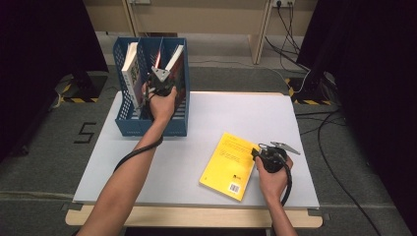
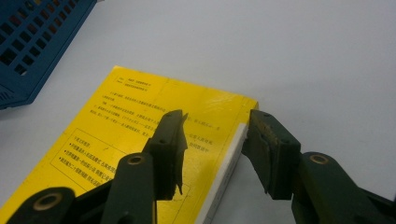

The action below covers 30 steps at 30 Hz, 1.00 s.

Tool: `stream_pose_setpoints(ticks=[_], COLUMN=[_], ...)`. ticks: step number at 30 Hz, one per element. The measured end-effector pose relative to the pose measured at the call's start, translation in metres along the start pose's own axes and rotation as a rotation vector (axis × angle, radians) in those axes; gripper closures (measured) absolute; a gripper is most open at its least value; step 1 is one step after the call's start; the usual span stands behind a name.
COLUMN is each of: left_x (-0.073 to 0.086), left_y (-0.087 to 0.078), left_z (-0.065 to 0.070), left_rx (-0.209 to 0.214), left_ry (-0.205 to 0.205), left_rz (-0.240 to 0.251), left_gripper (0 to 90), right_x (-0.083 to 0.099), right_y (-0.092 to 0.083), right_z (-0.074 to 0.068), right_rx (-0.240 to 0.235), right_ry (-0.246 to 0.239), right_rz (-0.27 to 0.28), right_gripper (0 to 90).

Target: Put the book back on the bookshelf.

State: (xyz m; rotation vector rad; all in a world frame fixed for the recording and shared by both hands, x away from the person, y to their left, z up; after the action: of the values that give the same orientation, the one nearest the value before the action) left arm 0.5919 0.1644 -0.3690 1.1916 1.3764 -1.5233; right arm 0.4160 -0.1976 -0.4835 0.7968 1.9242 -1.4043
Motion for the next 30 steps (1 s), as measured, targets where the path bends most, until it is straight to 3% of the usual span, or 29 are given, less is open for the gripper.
stream_pose_setpoints(ticks=[3,12,24,28,30], left_x=[0.001,0.006,0.008,0.007,0.007], left_y=[0.001,-0.007,-0.008,-0.008,-0.008], left_z=[-0.002,-0.012,-0.011,-0.011,-0.012], left_rx=[-0.012,-0.032,-0.068,-0.064,-0.043], left_ry=[0.009,-0.025,-0.044,-0.044,-0.051], left_rz=[-0.003,-0.009,-0.006,-0.008,-0.016], left_gripper=[73.4,72.7,72.6,72.2,71.3], right_x=[0.0,0.0,0.001,0.001,0.0], right_y=[0.0,0.0,0.0,0.0,0.0], right_z=[-0.001,-0.001,0.0,0.0,0.0], right_rx=[0.0,-0.001,-0.001,-0.002,0.0], right_ry=[0.004,0.005,0.01,0.0,-0.003], right_rz=[-0.001,-0.003,-0.011,-0.006,-0.004], right_gripper=[56.8,56.8,56.7,56.4,56.2])
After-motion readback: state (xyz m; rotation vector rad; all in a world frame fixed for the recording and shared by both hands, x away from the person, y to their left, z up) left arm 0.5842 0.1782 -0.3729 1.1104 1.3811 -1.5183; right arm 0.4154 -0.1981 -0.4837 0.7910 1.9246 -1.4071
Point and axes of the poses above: each handheld gripper's, and its own axes: y roughly forward along the jaws, x roughly out of its underside, z roughly to its right, the point moved 2 cm from there along y, roughly forward along the jaws, and after that the axes turned 4 degrees about -y, right-handed, at the moved point
